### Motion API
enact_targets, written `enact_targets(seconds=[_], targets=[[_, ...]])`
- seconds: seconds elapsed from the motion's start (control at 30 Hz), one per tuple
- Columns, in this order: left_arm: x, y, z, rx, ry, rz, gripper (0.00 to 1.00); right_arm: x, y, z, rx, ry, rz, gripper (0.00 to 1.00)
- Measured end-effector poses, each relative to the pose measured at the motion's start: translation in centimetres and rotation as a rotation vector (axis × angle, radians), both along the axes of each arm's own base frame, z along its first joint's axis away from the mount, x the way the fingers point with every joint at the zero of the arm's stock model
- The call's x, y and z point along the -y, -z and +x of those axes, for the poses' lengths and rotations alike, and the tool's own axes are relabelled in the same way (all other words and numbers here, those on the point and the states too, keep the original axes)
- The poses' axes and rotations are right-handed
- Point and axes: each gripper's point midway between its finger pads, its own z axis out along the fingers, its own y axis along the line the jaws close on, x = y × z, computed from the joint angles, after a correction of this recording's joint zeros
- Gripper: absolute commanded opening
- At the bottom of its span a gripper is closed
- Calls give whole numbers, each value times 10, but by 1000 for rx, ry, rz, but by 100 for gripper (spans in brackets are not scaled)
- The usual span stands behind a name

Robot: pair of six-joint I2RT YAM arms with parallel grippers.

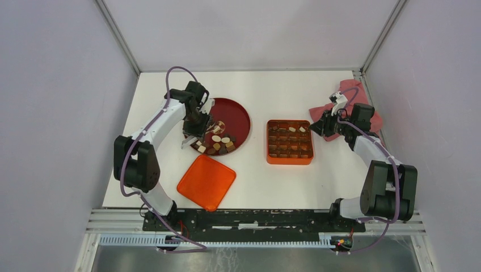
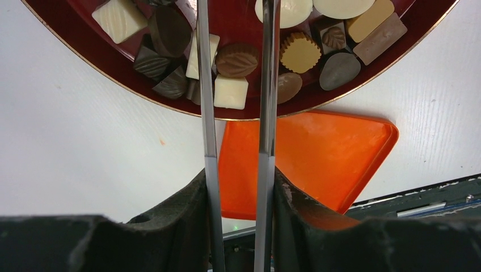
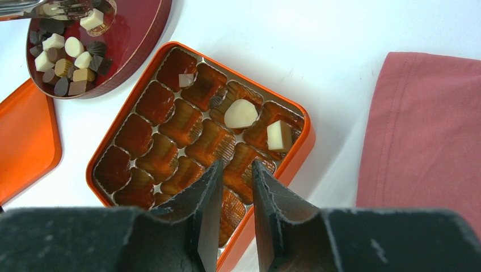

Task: Pack the chocolate
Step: Pick up the fake chocolate from the plate.

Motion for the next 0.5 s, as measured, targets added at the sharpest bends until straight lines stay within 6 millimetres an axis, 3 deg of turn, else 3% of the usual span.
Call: enact_targets(seconds=[0.5], targets=[[7,2,3,-31,4,-50,43,0,0,0,0,0,0,31]])
